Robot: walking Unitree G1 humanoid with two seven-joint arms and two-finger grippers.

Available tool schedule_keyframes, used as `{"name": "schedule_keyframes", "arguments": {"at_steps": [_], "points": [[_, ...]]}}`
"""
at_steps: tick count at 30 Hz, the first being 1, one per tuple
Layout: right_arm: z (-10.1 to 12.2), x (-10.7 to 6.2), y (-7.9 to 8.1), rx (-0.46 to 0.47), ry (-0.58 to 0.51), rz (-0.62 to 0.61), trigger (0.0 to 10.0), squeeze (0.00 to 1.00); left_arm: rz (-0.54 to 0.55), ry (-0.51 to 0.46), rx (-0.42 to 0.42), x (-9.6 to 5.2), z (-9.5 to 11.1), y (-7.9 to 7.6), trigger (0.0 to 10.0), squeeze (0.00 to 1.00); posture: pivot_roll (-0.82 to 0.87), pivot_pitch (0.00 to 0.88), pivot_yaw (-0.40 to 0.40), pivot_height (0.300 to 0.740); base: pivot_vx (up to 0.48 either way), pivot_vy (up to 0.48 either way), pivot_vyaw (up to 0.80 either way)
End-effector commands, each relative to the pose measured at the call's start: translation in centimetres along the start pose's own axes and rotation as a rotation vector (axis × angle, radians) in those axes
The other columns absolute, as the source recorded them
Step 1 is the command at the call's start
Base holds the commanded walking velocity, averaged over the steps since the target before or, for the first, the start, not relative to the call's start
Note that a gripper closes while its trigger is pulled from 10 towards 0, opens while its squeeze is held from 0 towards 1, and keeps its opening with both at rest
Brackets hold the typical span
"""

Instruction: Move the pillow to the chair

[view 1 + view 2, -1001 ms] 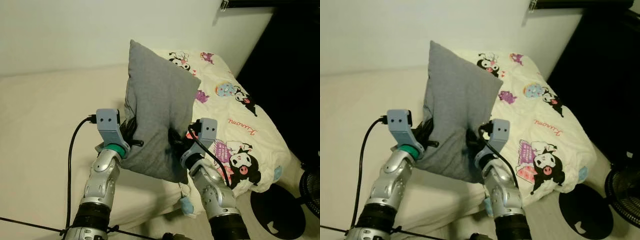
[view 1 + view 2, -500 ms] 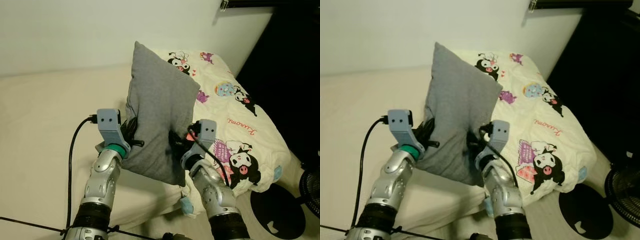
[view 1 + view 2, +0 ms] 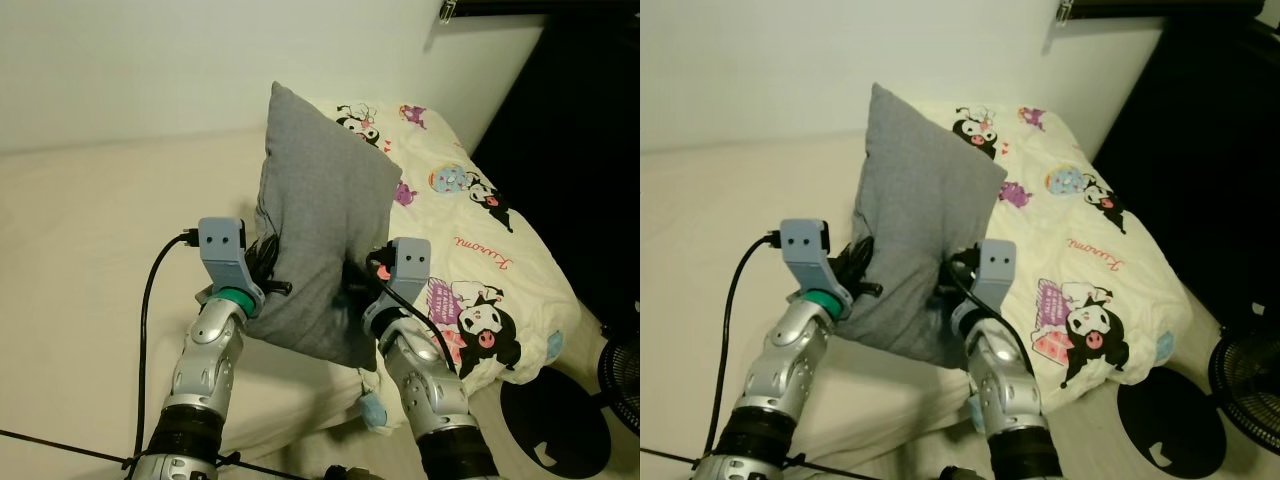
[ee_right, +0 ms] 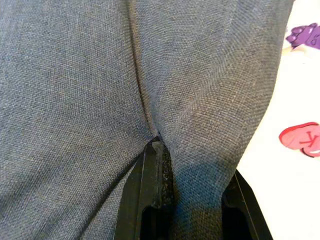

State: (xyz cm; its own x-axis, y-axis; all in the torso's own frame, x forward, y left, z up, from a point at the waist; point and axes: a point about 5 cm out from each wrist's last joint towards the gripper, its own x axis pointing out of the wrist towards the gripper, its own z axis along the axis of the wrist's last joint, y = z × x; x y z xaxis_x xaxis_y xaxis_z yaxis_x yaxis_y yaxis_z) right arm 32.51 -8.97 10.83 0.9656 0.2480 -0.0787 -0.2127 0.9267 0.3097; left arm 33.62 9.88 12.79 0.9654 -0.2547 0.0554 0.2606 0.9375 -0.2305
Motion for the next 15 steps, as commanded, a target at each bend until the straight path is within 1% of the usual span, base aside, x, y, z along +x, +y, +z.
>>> {"name": "schedule_keyframes", "arguments": {"at_steps": [1, 3, 15], "points": [[0.63, 0.19, 0.79, -0.012, -0.046, 0.026, 10.0, 0.00, -0.083, -0.002, 0.003, 0.18, -0.14, -2.03, 10.0, 0.00, -0.05, 0.000, -0.016, 0.740, 0.000, 0.000, -0.45], [0.63, 0.19, 0.79, -0.012, -0.046, 0.026, 10.0, 0.00, -0.083, -0.002, 0.003, 0.18, -0.14, -2.03, 10.0, 0.00, -0.05, 0.000, -0.016, 0.740, 0.000, 0.000, -0.45], [0.45, 0.07, 0.93, -0.047, -0.056, 0.016, 10.0, 0.00, -0.091, 0.006, 0.009, 0.41, -0.05, -1.89, 10.0, 0.00, -0.05, 0.000, 0.001, 0.740, 0.000, 0.000, -0.80]]}}
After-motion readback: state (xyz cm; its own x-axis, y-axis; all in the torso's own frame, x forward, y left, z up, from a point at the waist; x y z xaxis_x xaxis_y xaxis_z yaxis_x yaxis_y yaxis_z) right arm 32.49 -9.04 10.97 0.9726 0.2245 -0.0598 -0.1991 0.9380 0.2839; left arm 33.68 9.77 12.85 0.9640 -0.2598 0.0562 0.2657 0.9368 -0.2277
